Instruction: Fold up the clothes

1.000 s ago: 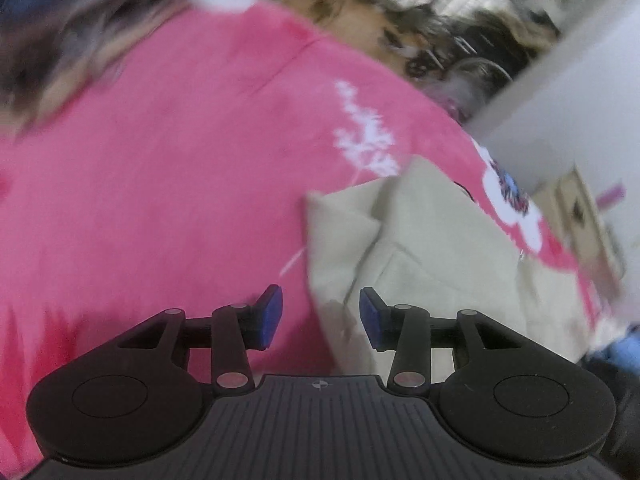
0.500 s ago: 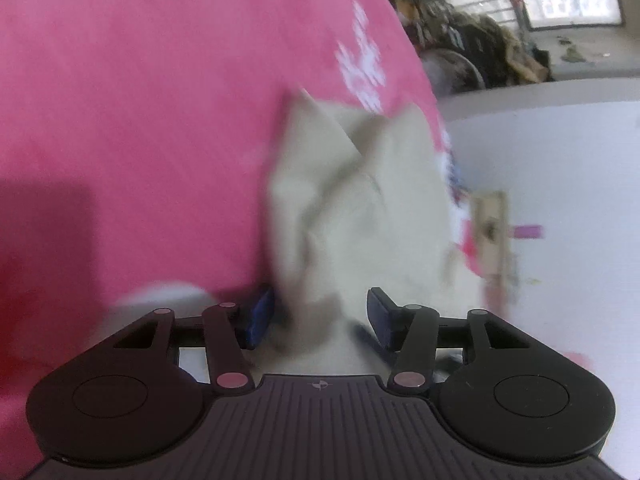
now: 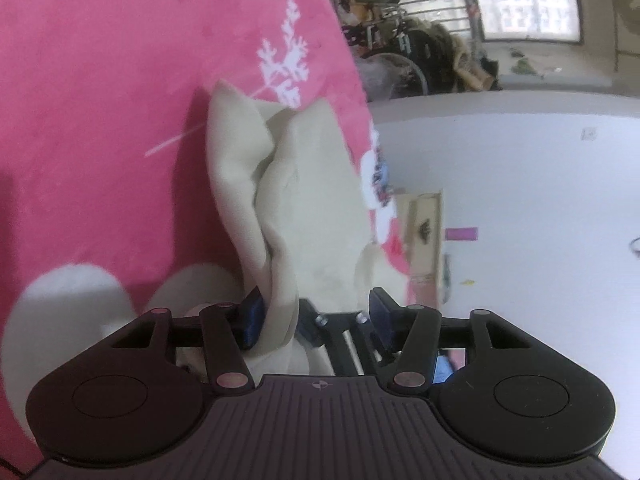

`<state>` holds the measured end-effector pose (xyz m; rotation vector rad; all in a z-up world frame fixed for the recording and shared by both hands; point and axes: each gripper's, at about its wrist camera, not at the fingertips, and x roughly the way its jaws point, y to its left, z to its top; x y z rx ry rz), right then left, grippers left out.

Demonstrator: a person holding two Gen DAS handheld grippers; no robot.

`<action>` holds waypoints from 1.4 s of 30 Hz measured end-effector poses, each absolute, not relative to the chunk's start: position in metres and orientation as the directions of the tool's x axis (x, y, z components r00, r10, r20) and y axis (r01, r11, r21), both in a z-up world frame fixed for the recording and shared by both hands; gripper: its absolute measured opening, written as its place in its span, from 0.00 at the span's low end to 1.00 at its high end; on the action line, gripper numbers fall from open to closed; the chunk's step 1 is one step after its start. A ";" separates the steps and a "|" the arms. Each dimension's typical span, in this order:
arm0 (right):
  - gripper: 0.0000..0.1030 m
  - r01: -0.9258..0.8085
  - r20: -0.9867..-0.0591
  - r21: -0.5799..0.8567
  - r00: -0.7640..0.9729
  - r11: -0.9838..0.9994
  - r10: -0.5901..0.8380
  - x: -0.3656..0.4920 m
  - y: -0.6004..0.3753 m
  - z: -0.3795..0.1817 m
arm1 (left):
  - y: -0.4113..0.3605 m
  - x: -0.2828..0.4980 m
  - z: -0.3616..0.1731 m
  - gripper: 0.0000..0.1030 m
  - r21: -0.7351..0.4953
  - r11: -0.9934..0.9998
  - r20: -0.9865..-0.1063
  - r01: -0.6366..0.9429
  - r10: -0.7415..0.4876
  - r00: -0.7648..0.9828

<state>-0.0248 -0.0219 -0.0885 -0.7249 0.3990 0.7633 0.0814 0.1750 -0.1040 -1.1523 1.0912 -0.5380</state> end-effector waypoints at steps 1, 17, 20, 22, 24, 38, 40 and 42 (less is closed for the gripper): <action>0.26 -0.737 -0.562 -0.429 0.670 0.522 0.485 -0.022 -0.025 -0.083 | 0.179 0.082 -0.104 0.51 -0.928 0.329 -0.373 -0.176 -0.820 0.433; 0.19 -0.533 -0.382 -0.054 0.793 0.845 0.476 -0.008 -0.170 0.025 | 0.158 0.093 -0.067 0.53 -0.968 0.253 -0.212 -0.010 -0.790 0.575; 0.19 -0.408 -0.322 0.068 0.855 0.910 0.407 -0.015 -0.235 0.042 | 0.125 0.098 -0.059 0.53 -0.951 0.307 -0.250 0.030 -0.825 0.507; 0.19 -0.287 -0.299 0.133 0.901 0.949 0.314 -0.025 -0.283 0.040 | 0.096 0.104 -0.057 0.53 -0.934 0.354 -0.294 0.058 -0.848 0.440; 0.19 -0.144 -0.326 0.233 0.920 0.962 0.217 -0.030 -0.330 0.016 | 0.058 0.109 -0.058 0.53 -0.894 0.438 -0.378 0.093 -0.850 0.366; 0.18 0.119 -0.337 0.776 0.908 0.619 0.249 -0.050 -0.465 -0.068 | -0.084 0.096 -0.086 0.53 -0.670 0.692 -0.680 0.270 -0.717 0.149; 0.18 0.176 -0.384 0.776 0.893 0.606 0.233 -0.061 -0.473 -0.089 | -0.084 0.093 -0.087 0.53 -0.660 0.700 -0.691 0.271 -0.708 0.146; 0.17 0.251 -0.423 0.810 0.876 0.531 0.231 -0.070 -0.477 -0.120 | -0.087 0.088 -0.087 0.53 -0.637 0.715 -0.708 0.290 -0.690 0.147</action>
